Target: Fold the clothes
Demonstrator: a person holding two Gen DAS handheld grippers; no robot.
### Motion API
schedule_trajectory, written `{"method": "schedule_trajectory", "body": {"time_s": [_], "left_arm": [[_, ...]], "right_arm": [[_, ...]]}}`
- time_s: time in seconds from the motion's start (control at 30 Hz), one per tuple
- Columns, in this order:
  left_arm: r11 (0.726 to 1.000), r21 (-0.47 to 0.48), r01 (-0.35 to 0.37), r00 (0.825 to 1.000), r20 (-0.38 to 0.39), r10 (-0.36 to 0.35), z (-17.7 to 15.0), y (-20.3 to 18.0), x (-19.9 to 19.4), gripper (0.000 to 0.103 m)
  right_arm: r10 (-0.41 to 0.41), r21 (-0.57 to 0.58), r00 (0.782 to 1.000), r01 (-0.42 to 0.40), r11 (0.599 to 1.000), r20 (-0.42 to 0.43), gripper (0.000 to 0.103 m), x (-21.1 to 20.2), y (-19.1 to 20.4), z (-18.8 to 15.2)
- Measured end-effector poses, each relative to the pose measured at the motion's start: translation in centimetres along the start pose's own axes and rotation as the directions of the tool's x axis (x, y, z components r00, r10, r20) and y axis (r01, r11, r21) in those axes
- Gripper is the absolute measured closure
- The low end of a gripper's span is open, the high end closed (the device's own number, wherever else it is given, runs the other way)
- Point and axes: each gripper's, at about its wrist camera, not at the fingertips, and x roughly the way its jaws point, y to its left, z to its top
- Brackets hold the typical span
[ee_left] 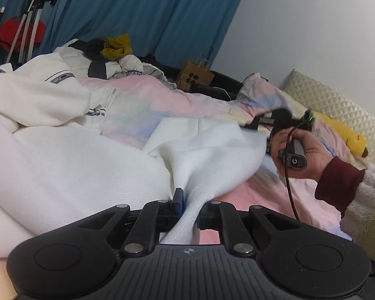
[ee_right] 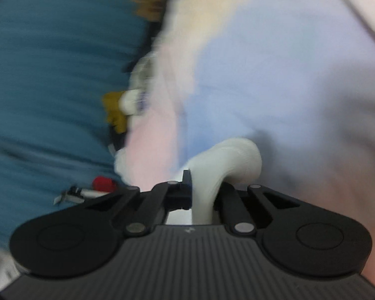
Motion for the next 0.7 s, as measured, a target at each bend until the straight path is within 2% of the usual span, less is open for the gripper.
{"method": "schedule_trajectory", "body": {"time_s": [0.07,0.13,0.17,0.2,0.27,0.33,0.37,0.43,0.47,0.57,0.67,0.7], "left_arm": [[1.000,-0.009,0.014,1.000,0.008,-0.014,0.0,0.1,0.2,0.093],[1.000,-0.005,0.023,1.000,-0.001,-0.023,-0.2,0.2,0.6,0.092],[1.000,-0.012,0.025,1.000,-0.013,-0.025,-0.3,0.3,0.9,0.092],[0.999,-0.019,0.028,0.999,-0.025,-0.028,-0.4,0.4,1.2,0.091],[0.998,-0.036,0.048,0.999,-0.020,-0.048,-0.7,0.5,1.2,0.087],[0.998,-0.024,0.062,0.998,-0.030,-0.062,-0.9,0.3,1.3,0.085],[0.998,-0.019,0.063,0.997,-0.039,-0.064,-1.0,0.1,1.3,0.085],[0.998,-0.013,0.060,0.997,-0.056,-0.061,-0.9,-0.1,1.6,0.084],[0.998,-0.011,0.057,0.996,-0.065,-0.057,-0.9,-0.2,1.7,0.084],[0.999,-0.014,0.043,0.995,-0.084,-0.044,-0.9,-0.4,1.6,0.078],[0.999,-0.036,0.010,0.995,-0.102,-0.013,-0.8,-0.8,0.2,0.066],[0.999,-0.046,-0.006,0.994,-0.111,0.001,-0.8,-1.0,-0.4,0.057]], "right_arm": [[0.099,-0.186,0.993,-0.085,0.979,0.068,0.097,-0.9,3.6,-0.2],[0.196,-0.405,0.971,-0.127,0.905,0.134,0.098,-2.2,7.1,-1.1],[0.234,-0.472,0.959,-0.134,0.872,0.160,0.098,-3.0,8.0,-1.5],[0.257,-0.491,0.948,-0.135,0.861,0.190,0.098,-3.7,8.2,-1.5],[0.203,-0.445,0.951,-0.082,0.892,0.232,0.098,-4.1,6.9,-0.7],[0.015,-0.354,0.971,0.072,0.933,0.238,0.098,-2.8,3.9,0.2],[-0.086,-0.306,0.969,0.156,0.939,0.231,0.098,-2.1,2.4,0.7],[-0.283,-0.209,0.948,0.309,0.928,0.147,0.098,-0.5,-1.2,1.4],[-0.370,-0.186,0.925,0.380,0.906,0.089,0.098,0.3,-2.9,1.6],[-0.364,-0.172,0.930,0.368,0.914,0.056,0.098,0.5,-4.5,2.1],[-0.356,-0.201,0.931,0.365,0.909,0.080,0.098,0.1,-3.5,2.2],[-0.355,-0.212,0.930,0.366,0.906,0.092,0.098,0.0,-3.3,2.1]]}}
